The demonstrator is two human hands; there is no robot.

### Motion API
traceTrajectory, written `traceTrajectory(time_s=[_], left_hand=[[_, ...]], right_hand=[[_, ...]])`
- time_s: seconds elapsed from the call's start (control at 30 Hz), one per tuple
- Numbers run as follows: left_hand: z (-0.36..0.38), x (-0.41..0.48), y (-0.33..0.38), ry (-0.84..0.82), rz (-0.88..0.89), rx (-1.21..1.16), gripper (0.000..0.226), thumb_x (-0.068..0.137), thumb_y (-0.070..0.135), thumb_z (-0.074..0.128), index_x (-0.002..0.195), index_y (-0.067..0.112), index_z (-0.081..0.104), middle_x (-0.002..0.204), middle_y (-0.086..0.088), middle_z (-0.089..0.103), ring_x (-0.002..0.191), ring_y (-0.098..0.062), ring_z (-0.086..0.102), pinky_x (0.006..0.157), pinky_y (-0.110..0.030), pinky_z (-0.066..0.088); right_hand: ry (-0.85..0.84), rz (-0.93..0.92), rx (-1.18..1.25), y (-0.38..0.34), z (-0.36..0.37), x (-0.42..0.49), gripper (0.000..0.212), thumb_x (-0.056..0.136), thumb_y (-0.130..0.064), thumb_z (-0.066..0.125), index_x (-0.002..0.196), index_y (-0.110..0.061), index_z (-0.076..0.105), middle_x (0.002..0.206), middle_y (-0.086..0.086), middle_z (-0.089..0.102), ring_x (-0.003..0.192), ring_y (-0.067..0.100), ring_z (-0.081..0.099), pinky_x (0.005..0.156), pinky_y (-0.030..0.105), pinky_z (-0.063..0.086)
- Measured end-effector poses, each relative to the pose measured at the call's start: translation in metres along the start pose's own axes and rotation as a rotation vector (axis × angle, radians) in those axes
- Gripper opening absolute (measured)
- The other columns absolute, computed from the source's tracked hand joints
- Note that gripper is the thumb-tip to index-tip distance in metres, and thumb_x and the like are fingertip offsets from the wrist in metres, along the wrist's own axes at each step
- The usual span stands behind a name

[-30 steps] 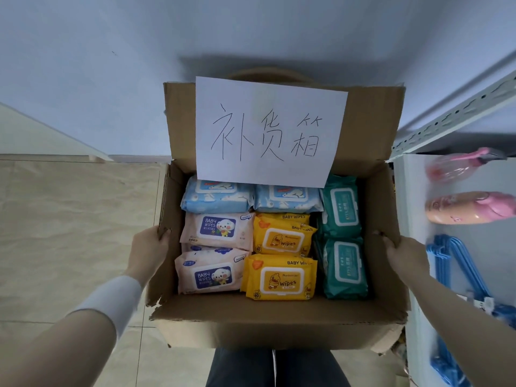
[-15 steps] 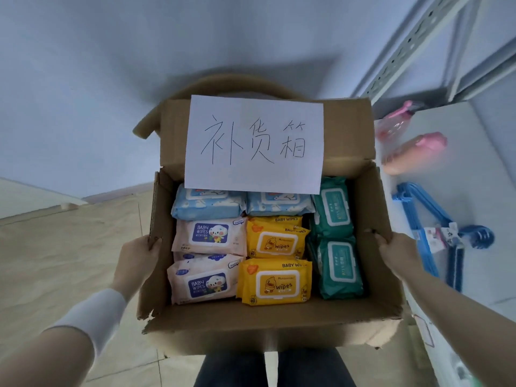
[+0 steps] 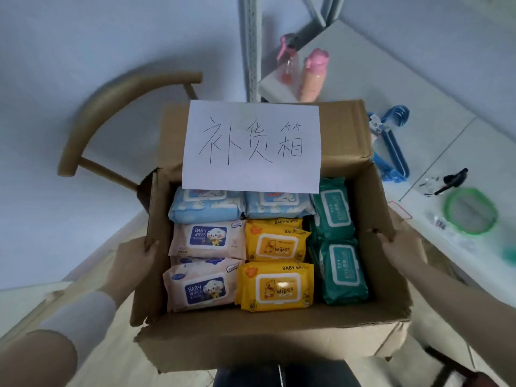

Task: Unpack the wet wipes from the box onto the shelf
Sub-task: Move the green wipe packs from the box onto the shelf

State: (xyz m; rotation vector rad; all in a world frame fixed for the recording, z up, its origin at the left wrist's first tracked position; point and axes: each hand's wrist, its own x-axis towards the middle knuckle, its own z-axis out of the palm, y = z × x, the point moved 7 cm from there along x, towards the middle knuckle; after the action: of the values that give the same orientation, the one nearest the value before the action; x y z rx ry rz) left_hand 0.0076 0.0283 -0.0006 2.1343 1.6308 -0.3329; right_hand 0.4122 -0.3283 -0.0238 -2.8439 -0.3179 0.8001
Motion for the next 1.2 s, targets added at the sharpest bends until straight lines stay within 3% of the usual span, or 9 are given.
traceTrajectory(time_s=[0.1,0.2,0.3,0.43,0.5,0.63,0.87,1.03,1.2], left_hand=[[0.012,-0.012,0.026,-0.030,0.101,0.044,0.029,0.095,0.018,0.046,0.089,-0.004,0.065,0.088,-0.023,0.067,0.077,-0.033,0.059,0.072,-0.032,0.039],[0.022,-0.014,0.059,-0.053,0.237,0.007,0.026,0.094,0.017,0.050,0.077,0.001,0.061,0.075,-0.019,0.063,0.077,-0.036,0.061,0.069,-0.038,0.043],[0.030,-0.020,0.103,-0.085,0.406,0.063,0.031,0.093,0.015,0.052,0.064,0.005,0.054,0.063,-0.012,0.057,0.067,-0.031,0.057,0.062,-0.033,0.037],[0.047,-0.044,0.176,-0.173,0.605,0.160,0.031,0.093,0.017,0.052,0.066,0.003,0.058,0.061,-0.010,0.057,0.063,-0.029,0.058,0.059,-0.033,0.039],[0.057,-0.061,0.212,-0.187,0.695,0.217,0.030,0.093,0.017,0.053,0.068,0.000,0.060,0.064,-0.014,0.060,0.064,-0.030,0.058,0.060,-0.034,0.040],[0.089,-0.105,0.280,-0.228,0.894,0.321,0.031,0.092,0.015,0.052,0.068,-0.003,0.058,0.063,-0.015,0.059,0.065,-0.032,0.057,0.060,-0.034,0.039],[0.169,-0.197,0.376,-0.308,1.042,0.426,0.032,0.092,0.020,0.053,0.072,-0.005,0.057,0.066,-0.022,0.058,0.066,-0.036,0.058,0.062,-0.038,0.045],[0.217,-0.278,0.442,-0.301,1.201,0.572,0.032,0.093,0.023,0.052,0.068,0.003,0.050,0.066,-0.018,0.054,0.065,-0.030,0.053,0.058,-0.032,0.037],[0.269,-0.374,0.517,-0.337,1.408,0.646,0.033,0.092,0.021,0.053,0.065,0.004,0.048,0.068,-0.019,0.054,0.070,-0.031,0.055,0.065,-0.037,0.043]], right_hand=[[-0.028,0.125,0.017,0.056,-0.004,-0.030,0.030,0.095,-0.028,0.050,0.084,-0.002,0.058,0.060,0.009,0.050,0.053,0.022,0.049,0.045,0.025,0.036],[-0.019,0.240,0.076,0.113,-0.004,-0.066,0.033,0.095,-0.032,0.048,0.089,-0.002,0.060,0.066,0.012,0.055,0.059,0.026,0.054,0.045,0.024,0.035],[0.033,0.374,0.130,0.161,-0.003,-0.117,0.033,0.095,-0.028,0.048,0.090,0.003,0.059,0.061,0.007,0.047,0.056,0.022,0.046,0.045,0.024,0.028],[0.103,0.591,0.269,0.228,0.012,-0.191,0.033,0.094,-0.025,0.051,0.094,0.006,0.060,0.067,0.011,0.048,0.075,0.034,0.055,0.059,0.031,0.038],[0.128,0.676,0.350,0.259,0.022,-0.226,0.029,0.093,-0.024,0.052,0.097,0.003,0.062,0.064,0.009,0.047,0.073,0.033,0.054,0.060,0.031,0.040],[0.181,0.837,0.509,0.321,0.049,-0.286,0.034,0.092,-0.021,0.053,0.095,0.011,0.063,0.067,0.013,0.051,0.064,0.027,0.048,0.053,0.028,0.037],[0.267,1.058,0.725,0.422,0.079,-0.370,0.034,0.092,-0.016,0.054,0.095,0.017,0.062,0.078,0.022,0.059,0.071,0.034,0.055,0.064,0.035,0.043],[0.311,1.205,0.780,0.478,0.092,-0.428,0.027,0.092,-0.019,0.055,0.077,0.003,0.057,0.072,0.020,0.058,0.065,0.032,0.054,0.061,0.035,0.045],[0.319,1.394,0.818,0.521,0.104,-0.479,0.033,0.091,-0.024,0.056,0.079,0.006,0.061,0.071,0.020,0.060,0.068,0.034,0.058,0.064,0.038,0.051]])
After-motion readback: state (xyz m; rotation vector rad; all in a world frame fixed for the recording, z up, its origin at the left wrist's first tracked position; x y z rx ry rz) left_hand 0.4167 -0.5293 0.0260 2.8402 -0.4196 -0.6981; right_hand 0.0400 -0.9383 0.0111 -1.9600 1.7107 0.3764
